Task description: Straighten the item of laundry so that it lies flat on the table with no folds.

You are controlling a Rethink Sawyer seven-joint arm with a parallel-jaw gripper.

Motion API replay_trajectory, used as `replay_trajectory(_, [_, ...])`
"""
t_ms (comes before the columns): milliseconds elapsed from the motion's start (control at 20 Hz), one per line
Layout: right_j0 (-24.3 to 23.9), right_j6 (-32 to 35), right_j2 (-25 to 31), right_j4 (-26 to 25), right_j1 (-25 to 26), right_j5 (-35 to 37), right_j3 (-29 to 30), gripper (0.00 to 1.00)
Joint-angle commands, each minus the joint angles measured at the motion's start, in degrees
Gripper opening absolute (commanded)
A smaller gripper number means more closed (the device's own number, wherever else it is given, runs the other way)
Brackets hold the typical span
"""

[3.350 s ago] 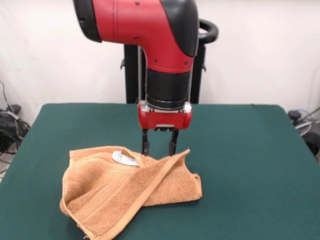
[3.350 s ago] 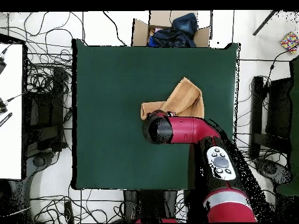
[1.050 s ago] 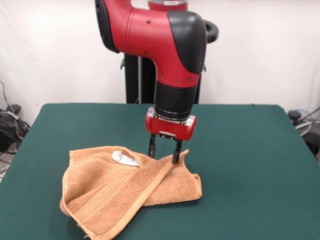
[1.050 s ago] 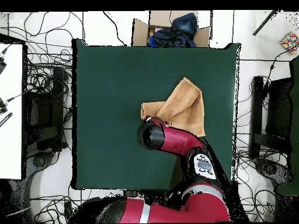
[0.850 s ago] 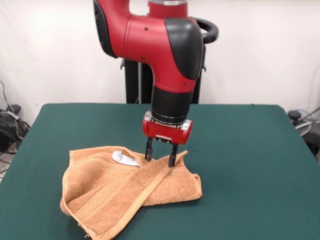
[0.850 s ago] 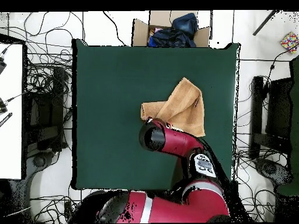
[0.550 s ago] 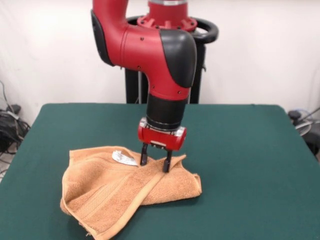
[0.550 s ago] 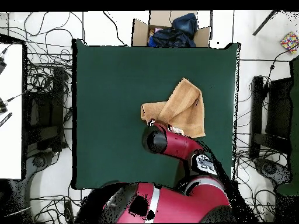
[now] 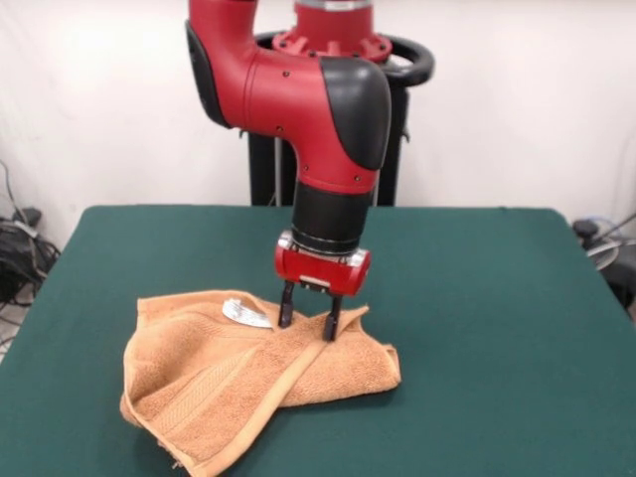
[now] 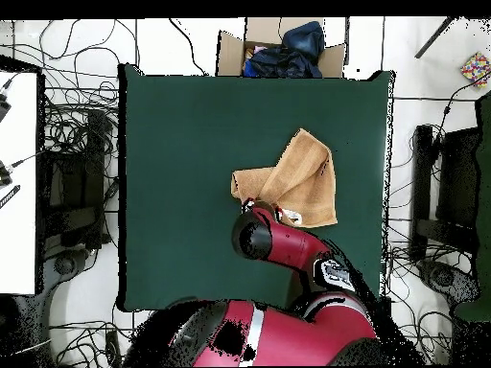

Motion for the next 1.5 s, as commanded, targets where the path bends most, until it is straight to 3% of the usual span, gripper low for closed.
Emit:
replay_trajectory(50, [1.1, 11.39, 2.42, 2.03, 0.81, 3.37, 4.19, 1.0])
replay_trajectory(800, [5.71, 12.65, 2.1, 5.55, -1.41, 5.99, 4.64, 1.0])
replay_trajectory(1500, [4.8, 10.93, 2.19, 4.92, 0.1, 5.58, 3.28, 1.0])
